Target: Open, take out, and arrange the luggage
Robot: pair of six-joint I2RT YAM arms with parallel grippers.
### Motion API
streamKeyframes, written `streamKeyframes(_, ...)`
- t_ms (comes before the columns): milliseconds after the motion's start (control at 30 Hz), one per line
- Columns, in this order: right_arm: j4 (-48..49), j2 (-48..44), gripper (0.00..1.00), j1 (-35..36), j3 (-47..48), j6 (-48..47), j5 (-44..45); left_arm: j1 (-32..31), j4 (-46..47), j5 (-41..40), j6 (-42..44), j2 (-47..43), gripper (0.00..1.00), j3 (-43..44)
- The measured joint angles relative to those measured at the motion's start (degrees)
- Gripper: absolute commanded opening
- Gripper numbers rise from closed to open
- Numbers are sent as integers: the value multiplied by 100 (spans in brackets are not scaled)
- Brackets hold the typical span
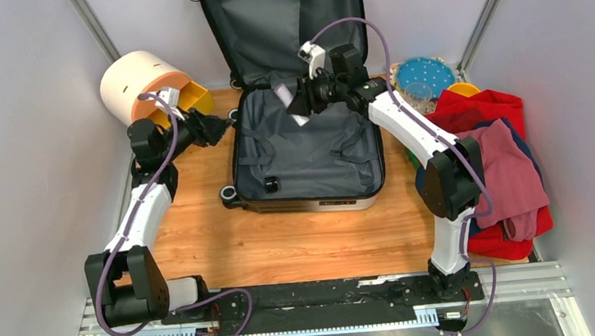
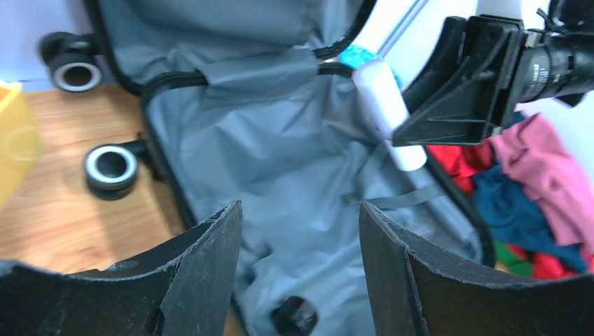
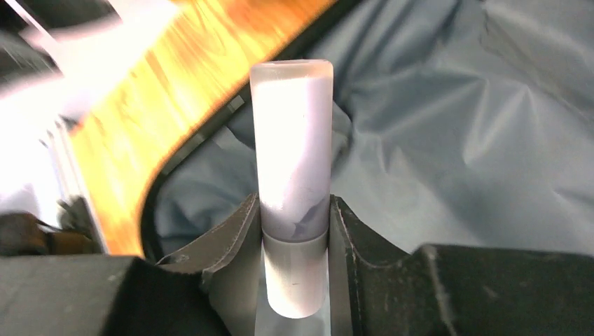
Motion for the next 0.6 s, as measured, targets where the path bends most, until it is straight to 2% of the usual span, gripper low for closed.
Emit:
streamKeyframes(133, 1414, -114, 0, 17, -236, 1628, -94, -382, 391, -81, -754, 90, 70, -26)
streamKeyframes(267, 2636, -164, 0, 68, -638, 2719, -92, -848, 682, -332, -1287, 304, 70, -26)
streamKeyframes(367, 3287, -166, 0, 114, -872, 3189, -170, -1029, 951, -476, -1646, 463, 70, -26)
streamKeyframes(600, 4148, -422, 0, 315, -1460, 3497, -306, -1043, 1777, -844, -2481, 719, 70, 44)
